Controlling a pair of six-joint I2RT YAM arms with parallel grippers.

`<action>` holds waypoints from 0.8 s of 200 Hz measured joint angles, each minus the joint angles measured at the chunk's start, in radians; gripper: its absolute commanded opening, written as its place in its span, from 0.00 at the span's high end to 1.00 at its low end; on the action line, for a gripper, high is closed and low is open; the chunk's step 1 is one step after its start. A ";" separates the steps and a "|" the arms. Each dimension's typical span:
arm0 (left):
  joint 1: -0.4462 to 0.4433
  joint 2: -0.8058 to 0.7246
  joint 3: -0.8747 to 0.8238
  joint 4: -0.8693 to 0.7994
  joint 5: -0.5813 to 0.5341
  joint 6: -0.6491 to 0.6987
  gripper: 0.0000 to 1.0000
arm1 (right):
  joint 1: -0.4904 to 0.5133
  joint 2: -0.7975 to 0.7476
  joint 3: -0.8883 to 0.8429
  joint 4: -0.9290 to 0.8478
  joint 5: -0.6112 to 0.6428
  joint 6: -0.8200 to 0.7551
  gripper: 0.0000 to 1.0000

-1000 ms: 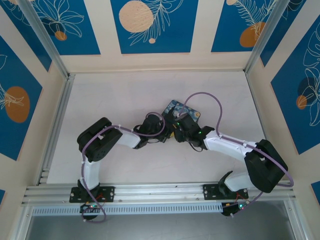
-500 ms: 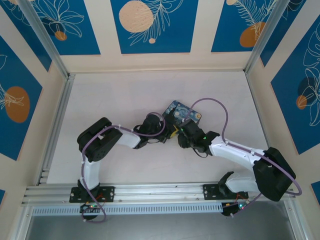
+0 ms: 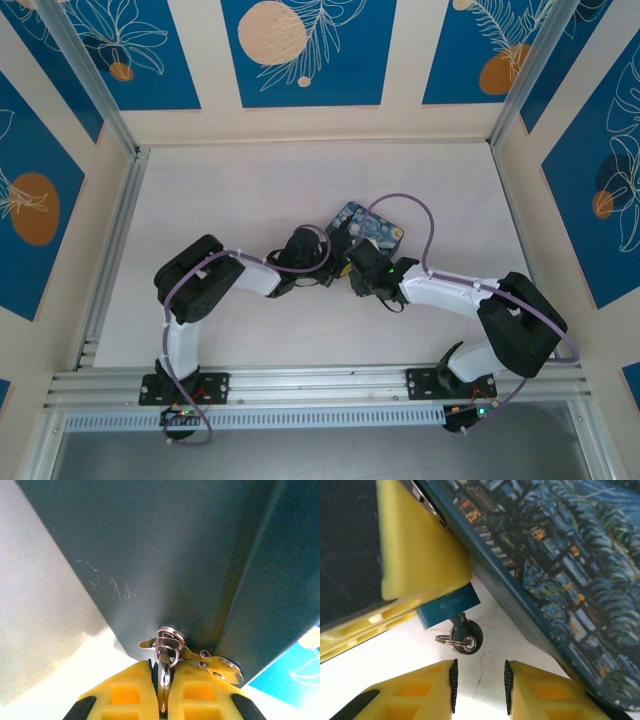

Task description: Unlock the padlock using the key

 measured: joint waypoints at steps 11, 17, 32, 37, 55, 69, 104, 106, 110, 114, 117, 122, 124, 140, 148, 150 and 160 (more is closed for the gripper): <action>0.002 0.000 0.000 0.000 0.000 0.000 1.00 | 0.000 0.006 0.005 -0.002 0.012 -0.003 0.68; 0.002 0.000 0.000 0.000 0.000 0.000 1.00 | 0.000 0.011 0.008 -0.002 0.018 -0.003 0.68; 0.003 0.000 0.000 0.001 0.000 0.000 1.00 | 0.002 0.024 0.014 -0.001 0.032 -0.006 0.70; 0.003 0.000 0.000 0.001 0.000 0.000 1.00 | 0.002 0.026 0.016 0.000 0.036 -0.006 0.70; 0.005 0.000 0.000 0.001 0.000 0.000 1.00 | 0.004 0.038 0.021 0.005 0.050 -0.006 0.71; 0.006 0.000 0.000 0.001 0.000 0.000 1.00 | 0.005 0.040 0.021 0.011 0.054 -0.006 0.71; 0.011 0.000 -0.002 0.006 -0.003 -0.003 1.00 | 0.012 0.036 0.015 0.046 0.068 -0.009 0.70; 0.011 0.000 -0.002 0.006 -0.003 -0.003 1.00 | 0.013 0.034 0.013 0.051 0.068 -0.010 0.70; 0.012 0.000 -0.002 0.007 -0.003 -0.003 1.00 | 0.015 0.031 0.010 0.058 0.069 -0.011 0.70; 0.012 0.000 -0.002 0.007 -0.003 -0.003 1.00 | 0.017 0.026 0.003 0.068 0.069 -0.012 0.70; 0.012 0.000 -0.002 0.008 -0.003 -0.003 1.00 | 0.018 0.023 -0.001 0.075 0.070 -0.014 0.70; 0.012 0.000 -0.002 0.008 -0.003 -0.003 1.00 | 0.022 0.016 -0.008 0.085 0.071 -0.015 0.70; 0.012 0.000 -0.003 0.008 -0.003 -0.003 1.00 | 0.023 0.013 -0.010 0.091 0.071 -0.018 0.70; 0.012 0.000 -0.003 0.008 -0.003 -0.003 1.00 | 0.027 -0.003 -0.023 0.127 0.071 -0.021 0.71; 0.012 0.000 -0.003 0.008 -0.003 -0.003 1.00 | 0.029 -0.005 -0.023 0.144 0.071 -0.023 0.71; 0.012 0.000 -0.003 0.008 -0.003 -0.003 1.00 | 0.029 -0.005 -0.023 0.150 0.071 -0.025 0.71; 0.012 0.000 -0.003 0.008 -0.003 -0.003 1.00 | 0.030 -0.004 -0.023 0.171 0.071 -0.026 0.71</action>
